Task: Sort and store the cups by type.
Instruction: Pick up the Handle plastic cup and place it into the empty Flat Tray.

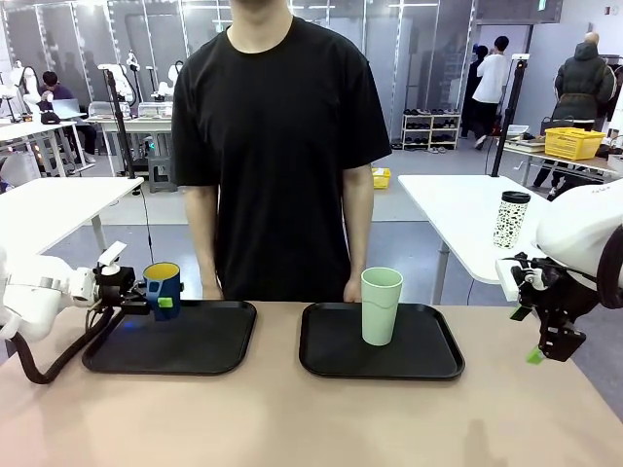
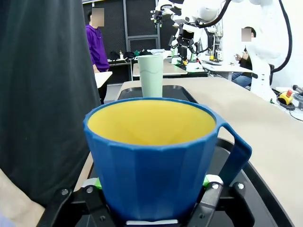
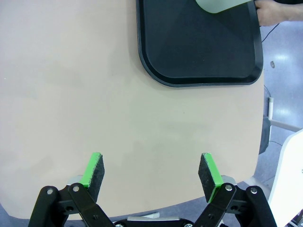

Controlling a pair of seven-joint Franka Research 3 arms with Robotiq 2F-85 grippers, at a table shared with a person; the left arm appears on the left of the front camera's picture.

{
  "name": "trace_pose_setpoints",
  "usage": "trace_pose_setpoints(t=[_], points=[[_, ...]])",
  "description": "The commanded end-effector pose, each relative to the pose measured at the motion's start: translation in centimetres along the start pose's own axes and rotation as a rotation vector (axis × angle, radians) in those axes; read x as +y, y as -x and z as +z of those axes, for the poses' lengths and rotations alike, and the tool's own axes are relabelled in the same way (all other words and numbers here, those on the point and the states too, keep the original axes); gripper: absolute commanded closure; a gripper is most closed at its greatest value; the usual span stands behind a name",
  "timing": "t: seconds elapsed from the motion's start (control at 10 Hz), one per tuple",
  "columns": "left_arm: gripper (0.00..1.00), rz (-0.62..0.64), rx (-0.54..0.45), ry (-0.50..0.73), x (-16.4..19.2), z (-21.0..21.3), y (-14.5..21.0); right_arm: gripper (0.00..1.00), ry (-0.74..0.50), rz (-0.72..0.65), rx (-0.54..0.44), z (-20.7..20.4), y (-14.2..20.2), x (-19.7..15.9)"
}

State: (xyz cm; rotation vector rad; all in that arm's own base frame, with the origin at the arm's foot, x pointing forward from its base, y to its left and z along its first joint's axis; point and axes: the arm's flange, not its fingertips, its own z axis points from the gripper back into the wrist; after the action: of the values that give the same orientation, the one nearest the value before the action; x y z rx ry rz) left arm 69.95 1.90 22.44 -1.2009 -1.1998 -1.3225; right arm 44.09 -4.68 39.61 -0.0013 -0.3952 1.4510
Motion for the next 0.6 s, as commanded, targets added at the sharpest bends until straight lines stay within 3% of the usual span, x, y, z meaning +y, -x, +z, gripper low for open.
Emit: trace_pose_setpoints(t=[0.0, 0.5], points=[[0.29, 0.028, -0.014, 0.024, 1.2, 0.2, 0.9, 0.00, 0.009, -0.009, 0.012, 0.0, 0.0, 0.2], [0.29, 0.053, 0.014, 0.022, 1.8, 0.4, 3.2, 0.00, 0.009, -0.009, 0.012, 0.0, 0.0, 0.2]])
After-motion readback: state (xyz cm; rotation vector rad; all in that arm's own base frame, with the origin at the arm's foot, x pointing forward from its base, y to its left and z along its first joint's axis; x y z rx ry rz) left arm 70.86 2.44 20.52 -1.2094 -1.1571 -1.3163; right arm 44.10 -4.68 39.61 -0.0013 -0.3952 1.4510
